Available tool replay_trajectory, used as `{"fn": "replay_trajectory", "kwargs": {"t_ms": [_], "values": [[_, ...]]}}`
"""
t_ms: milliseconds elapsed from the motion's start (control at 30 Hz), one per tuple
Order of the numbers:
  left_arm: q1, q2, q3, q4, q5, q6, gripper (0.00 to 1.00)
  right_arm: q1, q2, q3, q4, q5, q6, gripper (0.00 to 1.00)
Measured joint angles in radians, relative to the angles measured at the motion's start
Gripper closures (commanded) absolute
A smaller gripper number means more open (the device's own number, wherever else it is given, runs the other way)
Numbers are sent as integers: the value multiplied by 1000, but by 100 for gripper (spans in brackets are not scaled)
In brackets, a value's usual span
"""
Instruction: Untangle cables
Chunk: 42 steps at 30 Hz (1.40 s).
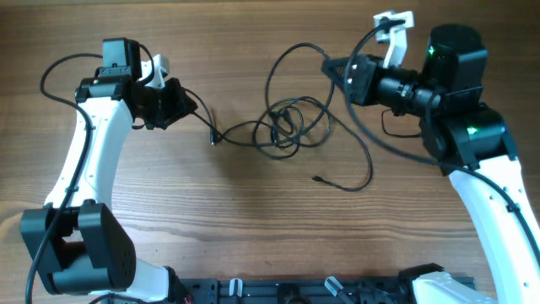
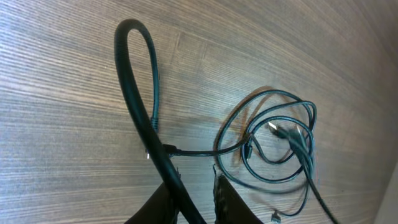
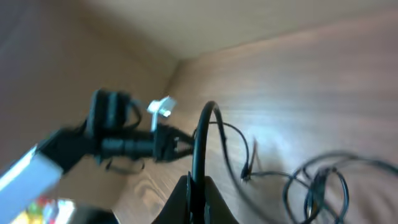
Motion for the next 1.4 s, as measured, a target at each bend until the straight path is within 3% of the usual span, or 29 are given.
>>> {"fn": "replay_trajectory", "kwargs": {"t_ms": [133,233,367,533,733,900,1067,1167,1267,1400], "values": [[0,0,0,0,0,0,80,-2,56,0,-72,67,215,96],[0,0,0,0,0,0,81,2,163,1,-89,-17,241,96],[0,0,0,2,0,0,82,86,253,0,38,-243,218,96],[0,0,0,2,-1,0,83,201,257,-2,343,-481,243,96],[0,0,0,-8,-36,0,83,207,257,-2,415,-476,308,95],[0,1,0,-8,-61,0,82,207,245,50,-7,-37,64,95],[0,1,0,-3,-66,0,82,200,225,401,-333,277,-147,95],[0,1,0,-4,-69,0,82,145,217,621,-385,345,-190,96],[0,0,0,-3,-72,0,81,-14,192,812,-409,375,-193,96],[0,1,0,-3,-80,0,80,-243,187,836,-430,321,-156,96]]}}
